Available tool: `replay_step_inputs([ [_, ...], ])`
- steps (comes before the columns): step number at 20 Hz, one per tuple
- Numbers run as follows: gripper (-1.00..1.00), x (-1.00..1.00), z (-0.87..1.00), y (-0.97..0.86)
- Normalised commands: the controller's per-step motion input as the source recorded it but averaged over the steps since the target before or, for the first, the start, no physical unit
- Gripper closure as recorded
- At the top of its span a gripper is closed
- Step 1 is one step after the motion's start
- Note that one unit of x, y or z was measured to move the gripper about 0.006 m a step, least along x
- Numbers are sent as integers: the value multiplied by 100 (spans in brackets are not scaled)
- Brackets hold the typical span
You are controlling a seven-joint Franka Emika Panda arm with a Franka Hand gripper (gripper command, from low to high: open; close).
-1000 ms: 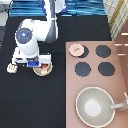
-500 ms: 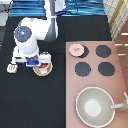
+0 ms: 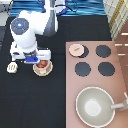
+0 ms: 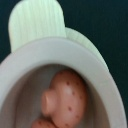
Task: Take the lid off the pot, put the pot on the plate, and use the tool to push the pot to the front of the table.
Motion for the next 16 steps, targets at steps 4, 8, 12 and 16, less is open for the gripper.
replay_step_inputs([
  [4, -100, -29, 72, -78],
  [8, -100, -39, 40, -76],
  [12, -100, -45, 8, -82],
  [16, -100, -48, -1, -88],
])
